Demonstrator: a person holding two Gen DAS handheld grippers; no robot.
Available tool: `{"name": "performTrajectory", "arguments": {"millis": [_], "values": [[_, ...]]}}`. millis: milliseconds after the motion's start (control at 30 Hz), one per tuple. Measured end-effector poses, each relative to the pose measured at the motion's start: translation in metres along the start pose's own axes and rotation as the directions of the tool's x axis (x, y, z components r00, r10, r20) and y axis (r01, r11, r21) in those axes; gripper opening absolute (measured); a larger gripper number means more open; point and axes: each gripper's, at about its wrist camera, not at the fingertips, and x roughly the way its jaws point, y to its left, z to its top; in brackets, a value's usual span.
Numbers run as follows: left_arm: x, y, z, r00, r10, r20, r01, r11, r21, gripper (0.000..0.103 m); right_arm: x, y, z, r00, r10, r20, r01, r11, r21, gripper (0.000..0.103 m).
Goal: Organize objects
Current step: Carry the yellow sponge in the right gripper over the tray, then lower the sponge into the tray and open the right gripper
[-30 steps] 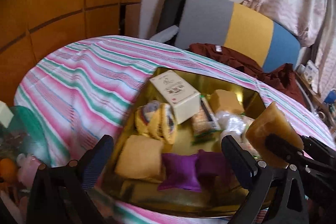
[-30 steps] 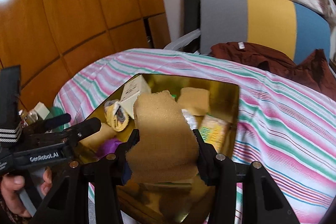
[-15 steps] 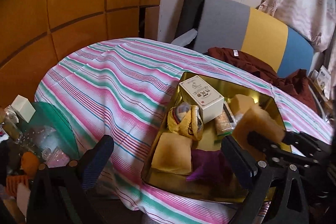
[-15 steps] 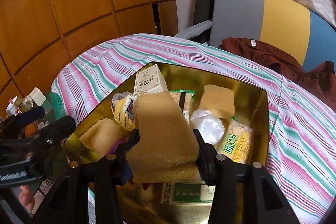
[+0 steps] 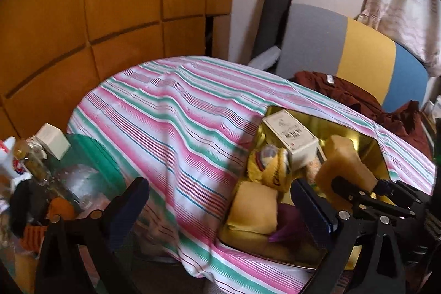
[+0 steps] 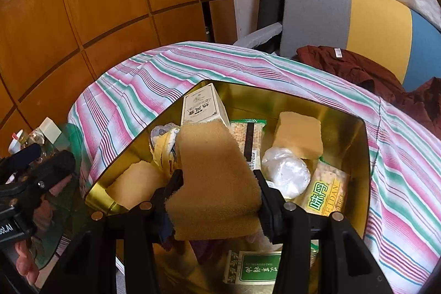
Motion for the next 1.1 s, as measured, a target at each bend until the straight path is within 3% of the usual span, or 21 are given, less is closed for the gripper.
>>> {"name": "performTrajectory", "arguments": {"millis": [100,200,467,833,967,1100], "values": [[-0.004,-0.001,0.0,0.999,0.033,0.036,-0.033,0.999,0.004,0.103,0.001,0.0,0.001,0.999,0.048,0.009,-0.048,0.999,0.012,0.051],[-0.007,-0.005,-0.001,0.997,0.051,0.059,-0.052,0.998,0.022,0.103,0.0,0.002,0.0,0.999,0.044,0.012,-0.044,0.999,0.01,0.054],[-0.004,-0.008,-0.006,0.999,0.041,0.028,-0.042,0.999,0.016,0.103,-0.018,-0.006,-0.007,0.998,-0.041,0.045,0.04,0.999,0.028,0.055],[0.002,-0.028,-0.019,0.999,0.014,-0.043,-0.01,0.997,0.08,0.103,-0.027,-0.011,-0.016,0.993,-0.116,-0.038,0.119,0.99,0.076,0.056],[-0.002,-0.038,-0.02,0.998,0.016,-0.06,-0.009,0.993,0.114,0.103,-0.042,-0.005,-0.013,0.987,-0.156,-0.024,0.157,0.984,0.079,0.07],[-0.007,-0.039,-0.02,0.998,0.032,-0.055,-0.025,0.992,0.121,0.103,-0.054,-0.004,-0.009,0.973,-0.229,0.001,0.228,0.97,0.079,0.071]]}}
